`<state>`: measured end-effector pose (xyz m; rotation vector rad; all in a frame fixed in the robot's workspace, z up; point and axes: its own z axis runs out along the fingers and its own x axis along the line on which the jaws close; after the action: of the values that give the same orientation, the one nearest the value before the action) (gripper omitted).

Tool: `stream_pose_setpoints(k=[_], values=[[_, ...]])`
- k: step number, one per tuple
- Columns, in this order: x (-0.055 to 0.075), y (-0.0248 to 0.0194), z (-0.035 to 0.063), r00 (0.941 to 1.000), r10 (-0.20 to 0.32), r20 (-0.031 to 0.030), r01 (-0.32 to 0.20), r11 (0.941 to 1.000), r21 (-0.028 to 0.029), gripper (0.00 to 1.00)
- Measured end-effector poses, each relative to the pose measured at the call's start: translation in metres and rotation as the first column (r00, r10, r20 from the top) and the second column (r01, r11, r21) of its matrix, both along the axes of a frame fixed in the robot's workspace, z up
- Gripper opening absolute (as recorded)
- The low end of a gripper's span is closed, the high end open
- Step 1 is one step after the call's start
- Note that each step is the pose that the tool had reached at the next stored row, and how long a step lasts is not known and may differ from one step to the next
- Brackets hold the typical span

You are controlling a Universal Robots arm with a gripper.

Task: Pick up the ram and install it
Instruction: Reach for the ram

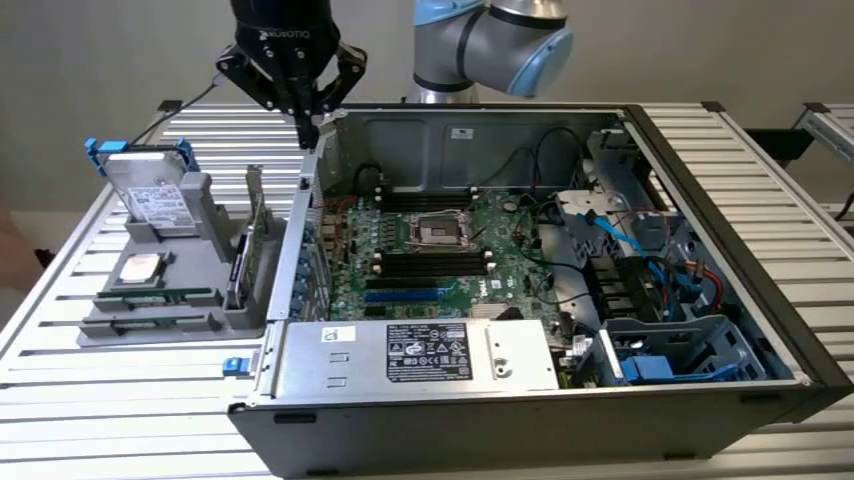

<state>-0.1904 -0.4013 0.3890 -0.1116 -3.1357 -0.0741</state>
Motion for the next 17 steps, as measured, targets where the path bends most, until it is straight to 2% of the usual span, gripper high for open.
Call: stream_pose_setpoints(k=[9, 12, 17], values=[[-0.041, -0.0041, -0.0046, 1.0000, 0.000, -0.0058, 0.000, 1.0000, 0.0000, 0.10], [-0.054, -0.0080, -0.0062, 1.0000, 0.000, -0.0060, 0.000, 1.0000, 0.0000, 0.10], [-0.072, -0.0169, -0.0076, 1.0000, 0.000, -0.0059, 0.000, 1.0000, 0.0000, 0.10]])
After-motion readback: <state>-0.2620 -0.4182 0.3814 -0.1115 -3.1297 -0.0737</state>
